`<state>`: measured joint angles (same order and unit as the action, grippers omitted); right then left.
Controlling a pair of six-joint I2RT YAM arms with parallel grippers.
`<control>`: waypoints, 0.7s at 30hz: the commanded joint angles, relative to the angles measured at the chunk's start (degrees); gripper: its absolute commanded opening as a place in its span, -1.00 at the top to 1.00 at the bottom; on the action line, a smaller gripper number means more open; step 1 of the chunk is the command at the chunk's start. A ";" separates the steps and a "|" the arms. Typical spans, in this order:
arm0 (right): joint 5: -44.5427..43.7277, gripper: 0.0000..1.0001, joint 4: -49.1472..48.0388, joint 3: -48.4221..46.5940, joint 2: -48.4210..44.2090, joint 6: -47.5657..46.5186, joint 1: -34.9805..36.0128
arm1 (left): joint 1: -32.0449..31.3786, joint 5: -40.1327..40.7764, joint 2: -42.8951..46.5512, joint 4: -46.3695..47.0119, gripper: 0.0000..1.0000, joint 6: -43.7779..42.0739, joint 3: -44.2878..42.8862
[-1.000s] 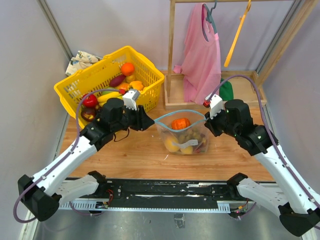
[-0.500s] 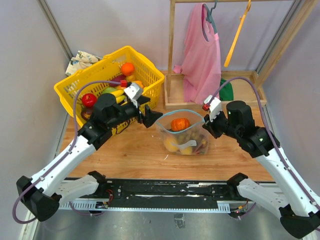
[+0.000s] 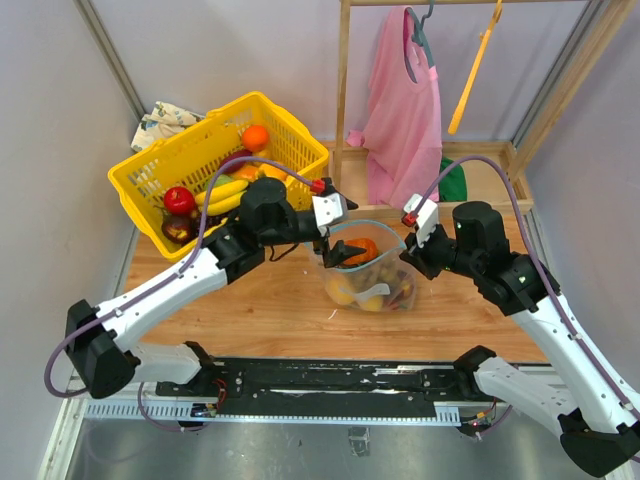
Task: Place the food in the zip-top bag and seal the zipper
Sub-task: Adjust the zipper food storage bag at the center of the board.
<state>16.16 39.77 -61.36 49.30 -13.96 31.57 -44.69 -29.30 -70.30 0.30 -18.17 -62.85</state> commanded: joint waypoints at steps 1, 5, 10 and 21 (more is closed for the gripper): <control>2.19 0.99 -0.99 -0.72 -0.68 -1.57 0.04 | -1.63 -1.59 -3.07 1.90 -0.92 -6.43 -3.38; 2.95 0.99 -1.28 -0.24 -0.96 -1.91 0.26 | -2.32 -2.67 -5.73 1.44 -0.94 -7.94 -5.70; 3.08 0.99 -1.40 -0.04 -1.12 -2.05 0.68 | -3.30 -5.12 -8.87 1.20 -0.94 -8.38 -7.59; 2.81 0.99 -1.69 -0.30 -1.31 -1.63 0.76 | -3.83 -14.08 -13.90 -3.61 -0.69 -7.67 -11.51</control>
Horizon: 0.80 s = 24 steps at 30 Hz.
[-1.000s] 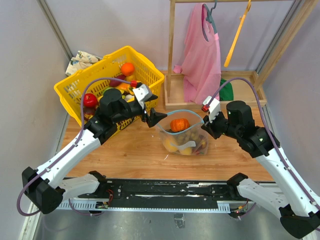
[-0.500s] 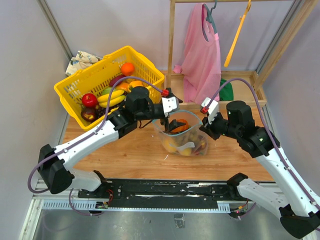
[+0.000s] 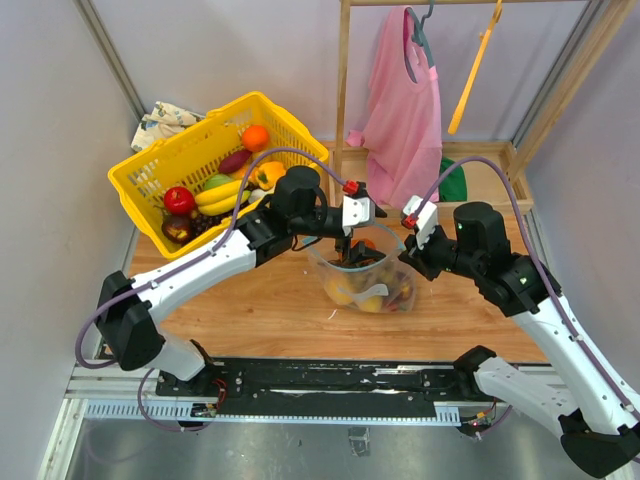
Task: Place the food in the zip-top bag and seal the zipper
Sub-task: Adjust the zipper food storage bag at the center of the board.
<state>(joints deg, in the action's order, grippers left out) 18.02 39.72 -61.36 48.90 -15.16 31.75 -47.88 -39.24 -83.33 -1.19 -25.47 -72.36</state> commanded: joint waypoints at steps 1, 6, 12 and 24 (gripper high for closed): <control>1.03 0.99 -1.67 -0.30 -0.96 -0.46 0.59 | -0.70 -4.10 -1.06 -2.71 -0.67 -0.29 -2.21; 0.95 0.98 -1.72 -0.09 -0.92 -0.42 0.58 | -0.73 -5.63 -1.37 -4.47 -0.60 0.04 -2.44; 0.26 0.99 -1.92 0.24 -0.96 -0.57 0.60 | -0.73 1.48 2.75 -0.10 -0.65 6.13 -1.18; 0.48 0.98 -2.36 0.94 -1.31 -0.65 1.03 | -1.59 -0.20 5.27 5.39 -0.75 10.57 2.91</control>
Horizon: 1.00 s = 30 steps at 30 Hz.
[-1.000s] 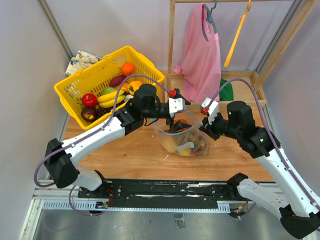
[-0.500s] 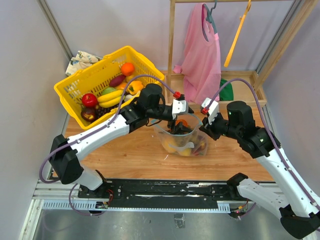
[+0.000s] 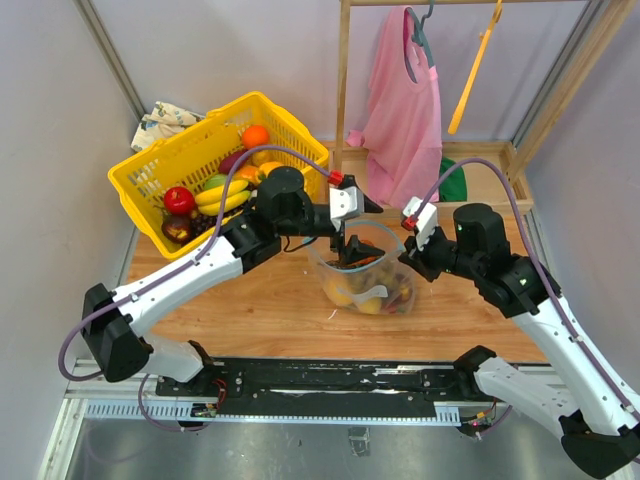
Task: Place the food in the zip-top bag and seal the zipper
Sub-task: Adjust the zipper food storage bag at the center of the board.
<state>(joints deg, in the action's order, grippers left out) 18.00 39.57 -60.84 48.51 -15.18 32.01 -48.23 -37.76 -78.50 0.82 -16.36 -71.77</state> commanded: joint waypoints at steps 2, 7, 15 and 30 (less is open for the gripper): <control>0.69 0.99 -2.27 0.39 -0.83 -0.62 0.77 | -2.22 0.52 -0.12 2.20 -0.78 -0.86 2.68; 1.91 0.99 -2.29 0.46 -0.76 -0.53 0.90 | -2.84 5.94 -1.98 1.11 -0.83 -4.97 2.34; 2.70 0.99 -2.30 0.94 -1.20 -0.92 1.19 | -2.84 7.17 -5.56 -0.69 -0.73 -6.22 0.43; -0.62 0.99 -2.51 1.08 -1.23 -0.99 1.40 | -2.84 -1.12 -6.29 -10.81 -0.39 -8.40 -2.58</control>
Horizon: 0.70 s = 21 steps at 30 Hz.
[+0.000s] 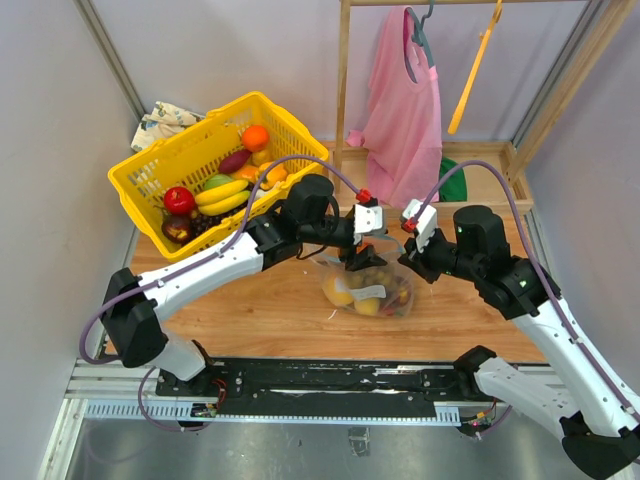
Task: Place the food in the zip-top bag and seal the zipper
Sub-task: Adjust the zipper food storage bag at the center of the board.
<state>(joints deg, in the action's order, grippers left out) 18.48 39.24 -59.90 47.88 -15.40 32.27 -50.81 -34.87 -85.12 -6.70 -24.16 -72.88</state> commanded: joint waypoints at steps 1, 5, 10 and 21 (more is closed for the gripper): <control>-1.08 0.99 -2.18 0.06 -0.59 -0.69 1.20 | -0.26 -4.20 0.94 -2.91 -0.42 -0.34 -1.06; -0.97 0.99 -2.27 0.20 -0.50 -0.68 1.21 | -0.26 -4.36 3.06 -0.95 -0.55 -0.01 0.71; -0.02 0.99 -2.31 -0.04 -0.33 -0.46 1.21 | -0.26 -1.61 2.02 -0.77 -0.52 0.71 0.53; 2.56 0.99 -2.39 0.70 -0.50 -1.10 1.30 | -0.18 1.83 -2.88 -4.80 -0.26 1.09 -4.13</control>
<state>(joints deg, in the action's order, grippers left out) 19.33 39.20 -59.68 47.90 -15.46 32.29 -50.81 -32.75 -86.80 -9.76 -22.85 -74.48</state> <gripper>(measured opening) 0.070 0.660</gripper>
